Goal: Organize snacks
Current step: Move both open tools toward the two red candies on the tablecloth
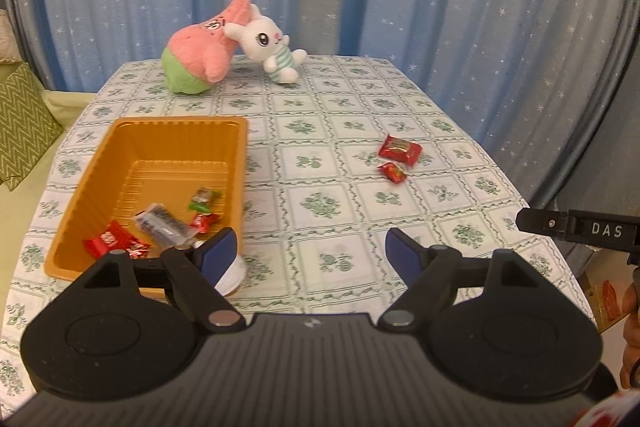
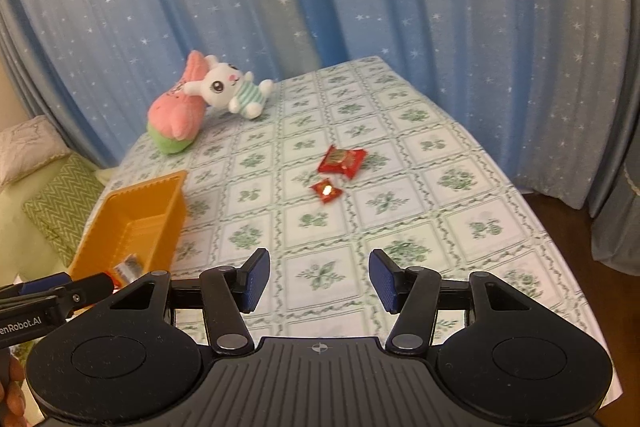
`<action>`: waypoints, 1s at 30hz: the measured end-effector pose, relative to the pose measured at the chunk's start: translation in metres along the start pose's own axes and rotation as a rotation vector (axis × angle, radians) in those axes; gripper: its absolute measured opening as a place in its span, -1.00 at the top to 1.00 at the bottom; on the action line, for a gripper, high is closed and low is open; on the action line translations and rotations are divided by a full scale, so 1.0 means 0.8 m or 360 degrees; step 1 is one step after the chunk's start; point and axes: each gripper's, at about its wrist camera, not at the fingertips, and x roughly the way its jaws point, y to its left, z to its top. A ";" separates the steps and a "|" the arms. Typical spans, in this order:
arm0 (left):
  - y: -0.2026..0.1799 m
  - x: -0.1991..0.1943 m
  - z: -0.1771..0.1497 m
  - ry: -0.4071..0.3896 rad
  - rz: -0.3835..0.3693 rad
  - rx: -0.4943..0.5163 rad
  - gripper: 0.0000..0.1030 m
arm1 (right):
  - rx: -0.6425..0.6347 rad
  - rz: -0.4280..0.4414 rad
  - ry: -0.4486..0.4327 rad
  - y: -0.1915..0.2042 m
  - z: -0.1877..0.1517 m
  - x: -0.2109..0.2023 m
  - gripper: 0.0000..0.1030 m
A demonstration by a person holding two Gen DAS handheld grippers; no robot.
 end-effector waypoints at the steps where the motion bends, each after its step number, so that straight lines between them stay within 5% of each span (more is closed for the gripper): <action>1: -0.004 0.003 0.001 0.0002 -0.0006 0.0002 -0.56 | -0.0001 -0.0010 0.0000 -0.003 0.001 0.000 -0.07; 30: -0.078 0.100 0.023 0.0065 -0.0121 0.0013 -0.72 | 0.0024 -0.0185 0.0061 -0.092 0.015 0.050 -0.08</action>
